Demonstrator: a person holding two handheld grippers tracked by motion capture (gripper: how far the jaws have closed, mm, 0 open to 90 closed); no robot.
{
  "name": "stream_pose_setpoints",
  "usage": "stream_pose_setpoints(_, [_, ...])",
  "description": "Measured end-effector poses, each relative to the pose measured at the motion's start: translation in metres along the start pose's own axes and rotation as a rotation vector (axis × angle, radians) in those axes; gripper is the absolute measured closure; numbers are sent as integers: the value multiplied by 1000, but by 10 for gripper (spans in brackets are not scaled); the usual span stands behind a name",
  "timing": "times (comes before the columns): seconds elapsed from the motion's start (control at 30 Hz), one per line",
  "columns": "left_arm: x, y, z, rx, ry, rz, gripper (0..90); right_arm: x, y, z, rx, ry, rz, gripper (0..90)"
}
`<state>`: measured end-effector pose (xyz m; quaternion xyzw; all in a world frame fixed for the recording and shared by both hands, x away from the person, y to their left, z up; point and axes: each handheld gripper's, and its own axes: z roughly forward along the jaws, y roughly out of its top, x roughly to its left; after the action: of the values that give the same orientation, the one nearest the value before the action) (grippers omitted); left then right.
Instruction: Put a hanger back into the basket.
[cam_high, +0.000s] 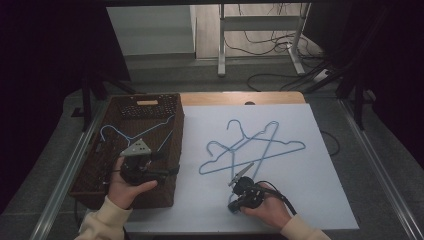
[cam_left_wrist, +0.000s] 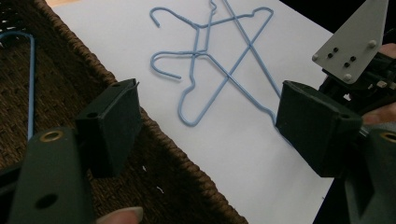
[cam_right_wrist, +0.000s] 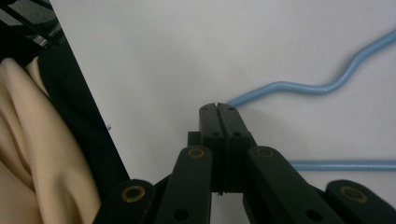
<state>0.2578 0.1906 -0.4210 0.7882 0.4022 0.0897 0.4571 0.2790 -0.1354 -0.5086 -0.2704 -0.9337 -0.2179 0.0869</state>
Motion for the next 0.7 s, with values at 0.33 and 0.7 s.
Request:
stream_pose_setpoints(0.33, [1, 0, 0, 2, 0, -3, 221, 1, 4, 2, -27, 0, -9, 897])
stream_pose_setpoints(0.7, [1, 1, -2, -7, -3, -3, 222, -70, 35, -41, -196, -157, 99, 877])
